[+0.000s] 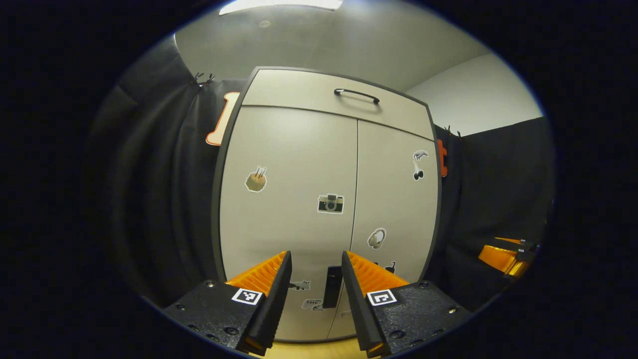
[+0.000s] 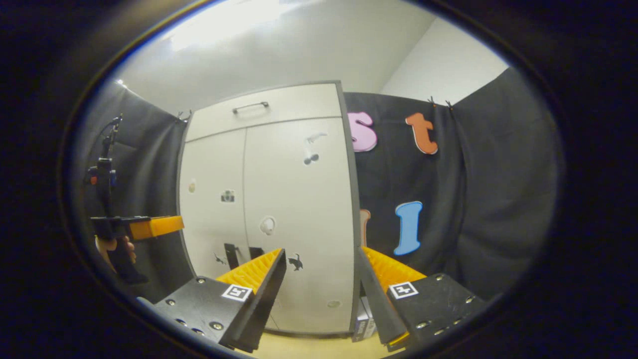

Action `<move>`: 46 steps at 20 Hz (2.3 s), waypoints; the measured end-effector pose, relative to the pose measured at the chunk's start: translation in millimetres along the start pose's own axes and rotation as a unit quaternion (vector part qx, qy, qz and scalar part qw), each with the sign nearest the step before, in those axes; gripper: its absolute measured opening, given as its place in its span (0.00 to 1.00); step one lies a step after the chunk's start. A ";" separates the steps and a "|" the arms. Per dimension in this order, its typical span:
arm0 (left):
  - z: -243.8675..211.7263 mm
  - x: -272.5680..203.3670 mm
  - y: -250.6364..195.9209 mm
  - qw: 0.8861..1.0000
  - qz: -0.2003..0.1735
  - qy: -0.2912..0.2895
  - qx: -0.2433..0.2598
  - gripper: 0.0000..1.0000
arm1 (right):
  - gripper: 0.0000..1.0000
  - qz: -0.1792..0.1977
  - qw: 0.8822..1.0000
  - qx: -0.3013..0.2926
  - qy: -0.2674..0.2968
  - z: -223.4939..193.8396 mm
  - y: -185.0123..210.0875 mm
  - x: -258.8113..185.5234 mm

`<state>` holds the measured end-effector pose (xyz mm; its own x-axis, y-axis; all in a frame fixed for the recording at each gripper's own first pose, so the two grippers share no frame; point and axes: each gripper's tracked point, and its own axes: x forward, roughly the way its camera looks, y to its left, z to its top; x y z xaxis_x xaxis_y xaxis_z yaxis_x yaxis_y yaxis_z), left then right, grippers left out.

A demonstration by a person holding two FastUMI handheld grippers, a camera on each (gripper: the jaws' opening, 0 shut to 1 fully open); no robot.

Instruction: Grab one shoe with the right hand and put it into the shoe cabinet, grab the other shoe with the left hand and put it into the shoe cabinet; then close the right door with the right hand and the left door with the left hand.

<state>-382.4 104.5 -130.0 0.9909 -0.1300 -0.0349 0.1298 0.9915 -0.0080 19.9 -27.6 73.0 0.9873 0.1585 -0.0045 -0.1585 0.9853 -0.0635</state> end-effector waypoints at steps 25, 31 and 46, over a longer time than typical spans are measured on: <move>3.5 -44.2 -37.5 0.997 -0.074 -0.020 0.006 0.62 | 0.83 -0.027 0.999 -0.021 0.003 -14.9 31.7 -59.9; -2.4 -52.0 -35.5 0.997 -0.081 -0.014 0.015 0.65 | 0.85 -0.033 0.999 -0.023 0.007 -22.5 42.8 -70.3; 4.3 -46.9 -5.9 0.997 -0.067 -0.022 0.008 0.62 | 0.85 -0.020 1.000 -0.019 -0.004 -16.2 67.6 -51.5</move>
<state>-429.4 104.8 -123.9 0.9654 -0.2606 0.0098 0.2605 0.9654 0.0070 -41.5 29.8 52.8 0.9927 0.1206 0.0073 -0.1193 0.9876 -0.1018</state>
